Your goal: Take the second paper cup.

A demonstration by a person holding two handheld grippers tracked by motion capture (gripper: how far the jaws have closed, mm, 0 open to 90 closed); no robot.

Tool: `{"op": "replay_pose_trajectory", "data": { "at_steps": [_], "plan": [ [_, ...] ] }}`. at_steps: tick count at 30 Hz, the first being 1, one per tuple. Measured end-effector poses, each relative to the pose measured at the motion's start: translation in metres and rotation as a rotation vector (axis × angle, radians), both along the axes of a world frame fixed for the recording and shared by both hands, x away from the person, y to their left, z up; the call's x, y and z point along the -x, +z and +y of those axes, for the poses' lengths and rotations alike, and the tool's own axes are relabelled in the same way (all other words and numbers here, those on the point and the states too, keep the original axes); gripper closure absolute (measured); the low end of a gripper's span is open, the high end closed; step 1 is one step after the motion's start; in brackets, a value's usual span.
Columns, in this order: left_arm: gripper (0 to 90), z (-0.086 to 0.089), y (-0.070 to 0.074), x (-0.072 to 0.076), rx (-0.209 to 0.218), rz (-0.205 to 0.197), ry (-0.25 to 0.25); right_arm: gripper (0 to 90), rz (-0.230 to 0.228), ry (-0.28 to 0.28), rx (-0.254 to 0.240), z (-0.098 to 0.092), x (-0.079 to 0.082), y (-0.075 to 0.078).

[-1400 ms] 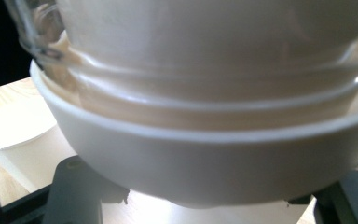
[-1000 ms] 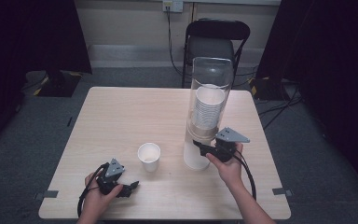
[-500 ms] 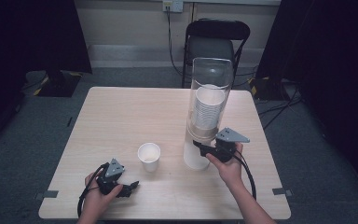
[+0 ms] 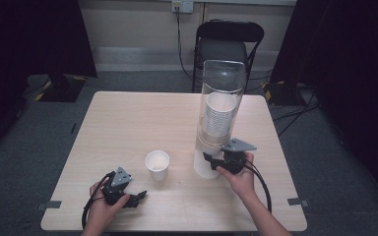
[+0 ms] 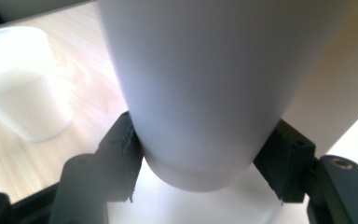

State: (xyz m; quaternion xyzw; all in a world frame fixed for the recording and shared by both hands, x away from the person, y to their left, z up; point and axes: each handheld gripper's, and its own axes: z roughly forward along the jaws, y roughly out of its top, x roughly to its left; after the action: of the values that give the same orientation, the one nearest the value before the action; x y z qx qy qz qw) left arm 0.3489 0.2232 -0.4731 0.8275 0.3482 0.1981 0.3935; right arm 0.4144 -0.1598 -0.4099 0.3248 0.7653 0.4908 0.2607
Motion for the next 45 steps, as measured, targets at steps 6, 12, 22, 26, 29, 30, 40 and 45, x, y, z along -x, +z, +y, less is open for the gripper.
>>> {"op": "replay_pose_trajectory", "data": {
  "at_steps": [6,12,22,26,29,30,40,45],
  "plan": [
    [13.0,0.000,0.000,0.000,0.002,0.002,-0.008,37.1,0.047,0.015,0.037,-0.007,0.001,-0.015],
    [13.0,0.000,0.000,0.000,-0.006,0.002,-0.011,36.7,0.083,0.023,0.102,-0.018,-0.002,-0.014],
    [13.2,0.000,0.000,0.000,-0.008,0.002,-0.008,36.4,0.120,-0.004,0.120,-0.041,0.003,-0.029],
    [13.1,-0.001,0.000,0.000,0.006,0.001,0.000,36.2,0.141,-0.044,0.118,-0.052,0.002,-0.035],
    [13.1,-0.001,0.000,0.000,0.005,0.000,-0.001,36.0,0.150,-0.072,0.133,-0.058,-0.001,-0.037],
    [13.1,-0.001,0.000,0.000,0.004,0.001,-0.001,36.0,0.150,-0.072,0.133,-0.058,-0.001,-0.037],
    [13.1,0.000,0.000,0.000,0.002,0.001,-0.002,35.7,0.171,-0.111,0.166,-0.062,-0.004,-0.043],
    [13.2,-0.001,0.000,0.000,0.004,0.000,-0.001,35.5,0.186,-0.138,0.156,-0.070,-0.008,-0.045]
  ]
}}
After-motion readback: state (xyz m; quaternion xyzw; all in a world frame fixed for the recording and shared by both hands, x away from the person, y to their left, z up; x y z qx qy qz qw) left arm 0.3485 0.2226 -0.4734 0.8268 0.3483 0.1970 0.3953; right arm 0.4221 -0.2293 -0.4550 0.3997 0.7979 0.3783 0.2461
